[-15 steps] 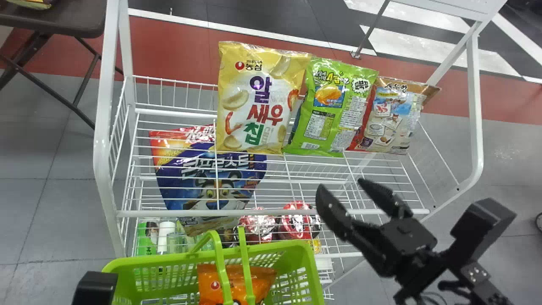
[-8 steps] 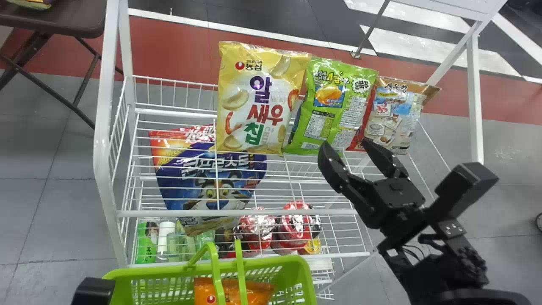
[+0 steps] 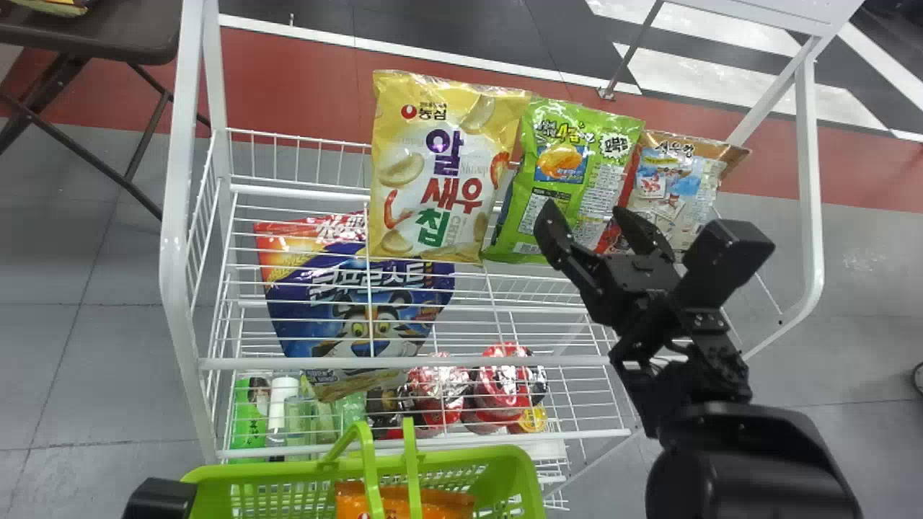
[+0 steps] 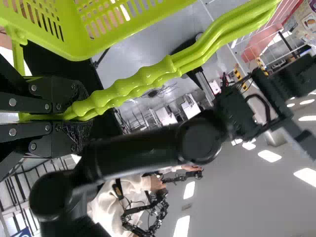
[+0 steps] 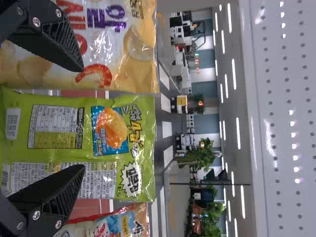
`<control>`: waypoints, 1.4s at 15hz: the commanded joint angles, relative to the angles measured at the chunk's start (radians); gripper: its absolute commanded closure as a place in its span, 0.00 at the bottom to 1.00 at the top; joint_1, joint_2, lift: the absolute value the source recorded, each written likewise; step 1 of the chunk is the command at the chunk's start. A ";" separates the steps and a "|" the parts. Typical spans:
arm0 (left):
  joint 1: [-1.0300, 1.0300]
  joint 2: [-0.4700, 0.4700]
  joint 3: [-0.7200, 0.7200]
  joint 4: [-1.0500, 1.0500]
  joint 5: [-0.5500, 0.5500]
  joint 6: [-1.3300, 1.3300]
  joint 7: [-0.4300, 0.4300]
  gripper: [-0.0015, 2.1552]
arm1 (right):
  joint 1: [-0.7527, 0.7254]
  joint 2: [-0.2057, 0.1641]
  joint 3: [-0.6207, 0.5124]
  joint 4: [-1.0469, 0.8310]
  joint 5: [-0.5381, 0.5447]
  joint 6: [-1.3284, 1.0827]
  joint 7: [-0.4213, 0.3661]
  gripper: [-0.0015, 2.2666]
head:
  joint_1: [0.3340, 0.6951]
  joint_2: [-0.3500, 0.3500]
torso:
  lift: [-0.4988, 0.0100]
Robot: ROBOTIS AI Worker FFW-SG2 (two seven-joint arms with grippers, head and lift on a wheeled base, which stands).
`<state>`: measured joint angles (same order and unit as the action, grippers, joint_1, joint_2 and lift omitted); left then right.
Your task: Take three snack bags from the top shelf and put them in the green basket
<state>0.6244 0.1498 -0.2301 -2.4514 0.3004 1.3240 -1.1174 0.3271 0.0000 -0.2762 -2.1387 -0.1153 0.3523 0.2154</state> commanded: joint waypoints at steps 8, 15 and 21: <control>-0.009 0.002 -0.011 0.002 0.000 -0.002 0.010 0.51 | -0.227 0.001 -0.089 0.217 0.051 0.086 0.119 0.06 | 1.00 0.00 | 0.90; -0.018 -0.001 -0.021 0.009 -0.003 -0.002 0.030 0.51 | -0.309 -0.018 -0.081 0.327 0.069 0.150 0.251 0.69 | 1.00 0.00 | 0.90; -0.032 -0.003 -0.021 0.018 -0.003 0.001 0.033 0.51 | -0.290 -0.021 -0.100 0.307 0.075 0.159 0.269 0.98 | 1.00 0.00 | 0.90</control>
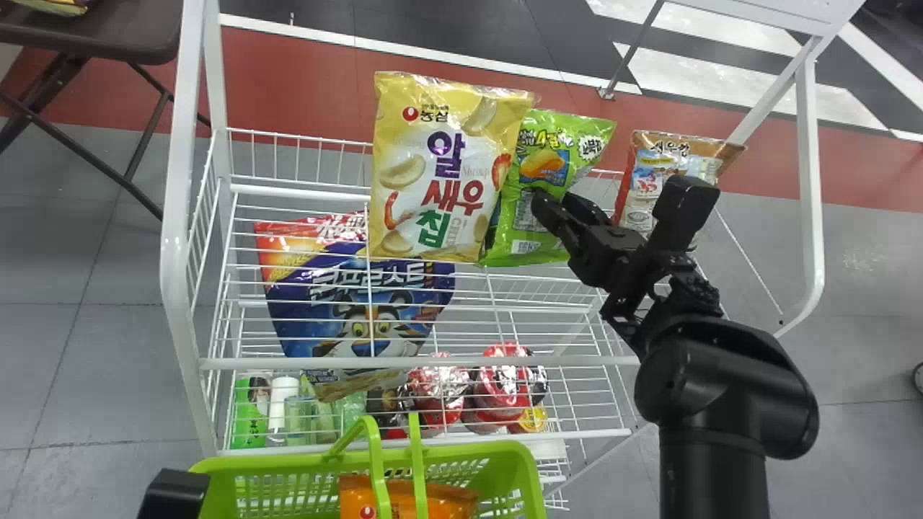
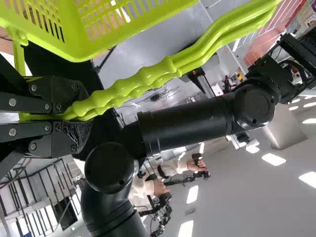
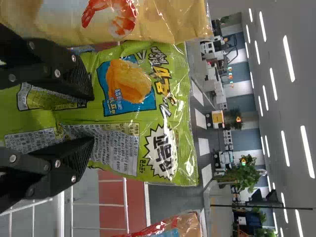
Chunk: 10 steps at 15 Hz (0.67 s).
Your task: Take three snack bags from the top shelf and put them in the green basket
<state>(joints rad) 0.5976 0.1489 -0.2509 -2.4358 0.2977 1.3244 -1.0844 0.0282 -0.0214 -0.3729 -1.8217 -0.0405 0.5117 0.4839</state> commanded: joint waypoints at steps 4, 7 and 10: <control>-0.015 -0.002 -0.001 0.009 0.004 0.003 0.000 0.51 | 0.035 0.003 -0.023 -0.057 0.019 -0.018 -0.033 0.98 | 1.00 0.00 | 0.90; -0.021 -0.002 -0.002 0.008 0.004 0.010 0.001 0.51 | 0.035 0.003 -0.038 -0.059 0.022 -0.018 -0.044 0.98 | 1.00 0.00 | 0.90; -0.030 0.001 -0.013 0.009 0.001 0.034 0.012 0.51 | 0.045 0.003 -0.057 -0.082 0.013 -0.022 -0.044 0.98 | 1.00 0.00 | 0.90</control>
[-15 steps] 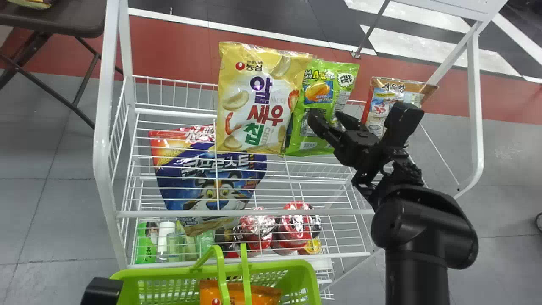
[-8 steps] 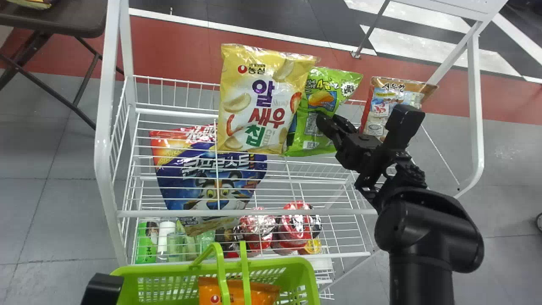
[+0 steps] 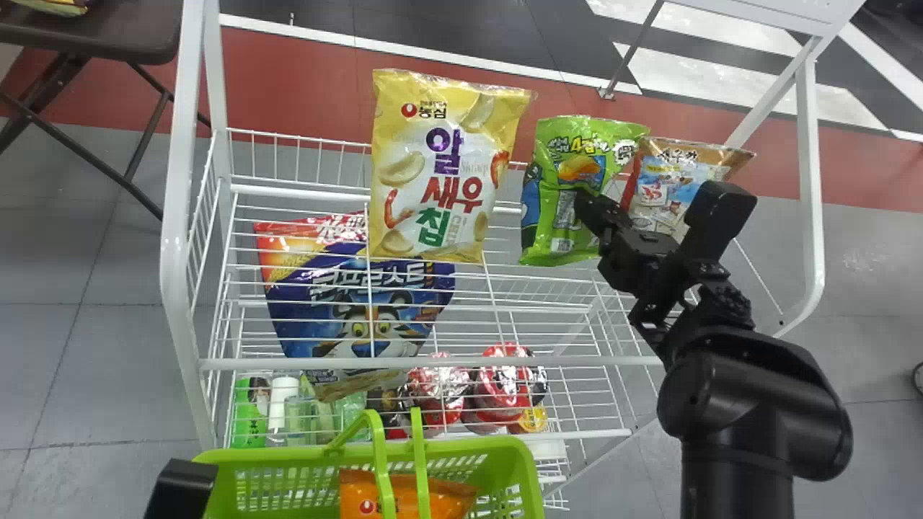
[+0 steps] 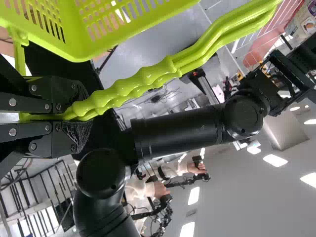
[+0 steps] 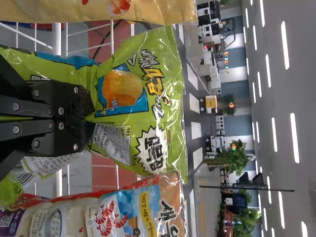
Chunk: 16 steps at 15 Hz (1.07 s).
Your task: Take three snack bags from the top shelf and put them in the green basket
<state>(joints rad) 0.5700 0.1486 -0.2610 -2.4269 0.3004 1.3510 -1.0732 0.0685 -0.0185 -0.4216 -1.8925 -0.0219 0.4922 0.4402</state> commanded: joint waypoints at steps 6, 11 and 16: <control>-0.012 0.002 -0.006 0.002 -0.003 0.020 0.003 0.51 | 0.020 -0.001 0.001 -0.043 -0.018 0.007 0.043 0.98 | 1.00 0.00 | 0.90; -0.015 0.002 -0.004 0.002 -0.003 0.023 0.003 0.51 | 0.043 0.002 0.024 -0.154 -0.044 0.112 0.080 0.98 | 1.00 0.00 | 0.90; -0.024 0.002 -0.004 -0.001 0.000 0.032 0.007 0.51 | 0.168 0.003 -0.006 -0.370 -0.167 0.317 0.114 0.98 | 1.00 0.00 | 0.90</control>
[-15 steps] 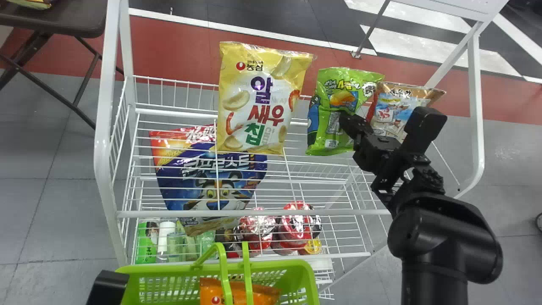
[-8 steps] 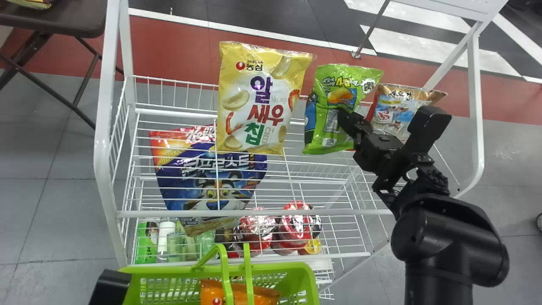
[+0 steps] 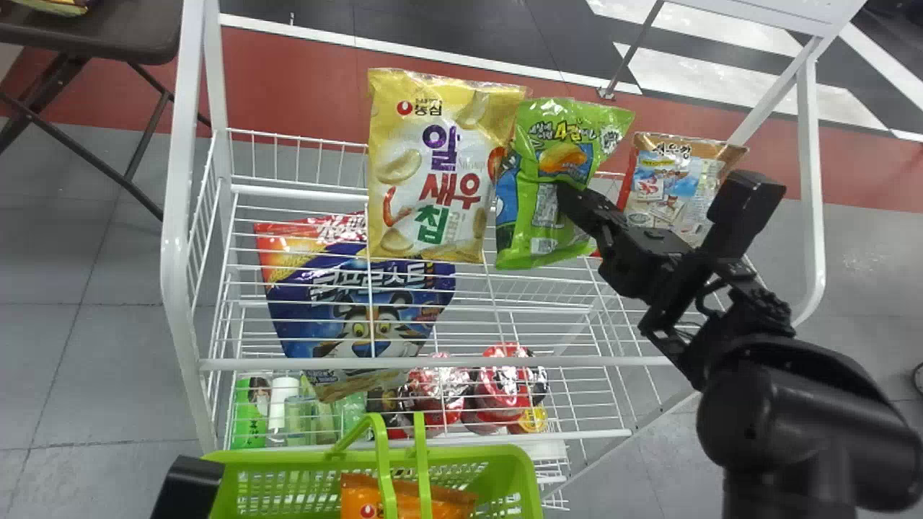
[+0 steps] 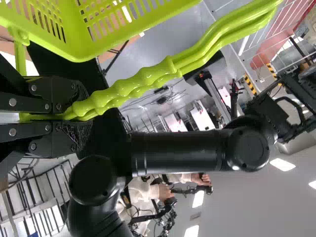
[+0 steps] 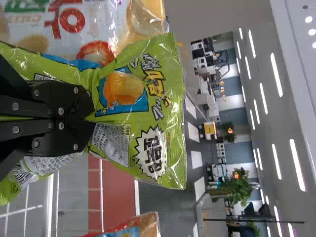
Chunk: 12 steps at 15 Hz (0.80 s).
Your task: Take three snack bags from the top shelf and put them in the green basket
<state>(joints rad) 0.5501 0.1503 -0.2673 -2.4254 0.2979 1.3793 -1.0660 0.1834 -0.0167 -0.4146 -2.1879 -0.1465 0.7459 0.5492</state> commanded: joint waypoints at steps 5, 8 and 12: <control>-0.024 -0.003 0.016 0.005 0.009 0.004 0.008 0.51 | 0.320 0.012 -0.173 -0.345 -0.278 0.208 0.034 0.98 | 1.00 0.00 | 0.90; -0.024 -0.003 0.016 0.005 0.009 0.004 0.028 0.51 | 0.332 0.014 -0.316 -0.429 -0.435 0.570 0.104 0.98 | 1.00 0.00 | 0.90; -0.041 -0.011 0.011 0.023 0.003 0.004 0.051 0.51 | 0.343 0.018 -0.469 -0.483 -0.597 0.826 0.222 0.98 | 1.00 0.00 | 0.90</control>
<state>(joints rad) 0.5182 0.1403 -0.2540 -2.4087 0.3025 1.3823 -1.0173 0.5174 -0.0001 -0.8491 -2.6547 -0.7065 1.5317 0.7605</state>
